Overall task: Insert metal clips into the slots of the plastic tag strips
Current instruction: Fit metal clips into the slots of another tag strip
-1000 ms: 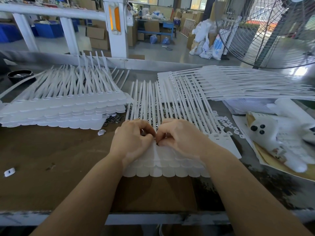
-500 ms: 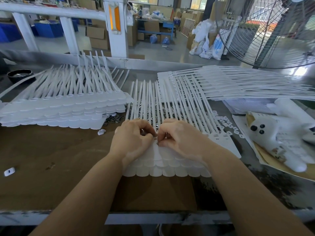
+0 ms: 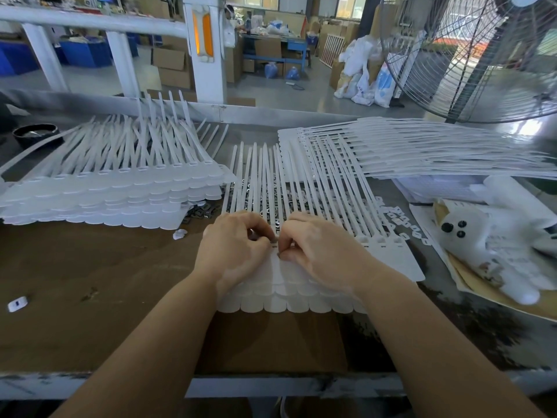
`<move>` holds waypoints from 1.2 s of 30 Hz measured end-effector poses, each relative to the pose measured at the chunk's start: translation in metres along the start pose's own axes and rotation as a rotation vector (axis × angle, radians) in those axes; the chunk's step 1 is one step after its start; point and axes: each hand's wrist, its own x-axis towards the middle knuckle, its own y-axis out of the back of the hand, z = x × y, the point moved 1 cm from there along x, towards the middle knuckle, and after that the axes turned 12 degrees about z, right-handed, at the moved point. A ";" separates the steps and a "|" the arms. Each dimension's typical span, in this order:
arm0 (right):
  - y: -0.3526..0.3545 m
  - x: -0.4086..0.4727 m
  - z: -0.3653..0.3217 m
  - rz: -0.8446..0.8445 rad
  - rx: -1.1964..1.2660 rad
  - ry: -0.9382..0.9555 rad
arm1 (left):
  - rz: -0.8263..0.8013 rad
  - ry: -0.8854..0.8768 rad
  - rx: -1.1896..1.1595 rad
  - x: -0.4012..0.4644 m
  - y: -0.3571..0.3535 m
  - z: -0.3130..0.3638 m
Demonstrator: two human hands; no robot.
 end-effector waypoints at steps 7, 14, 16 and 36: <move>0.000 -0.004 0.001 0.046 0.108 -0.063 | 0.003 0.001 -0.006 -0.001 0.001 0.001; 0.001 -0.003 0.002 0.065 0.110 -0.055 | 0.003 -0.007 -0.007 0.000 0.000 0.002; 0.001 -0.003 0.003 0.071 0.104 -0.053 | 0.005 -0.012 -0.004 0.000 0.000 0.002; 0.006 -0.008 0.004 0.012 0.202 -0.099 | 0.009 -0.012 -0.018 0.000 0.000 0.001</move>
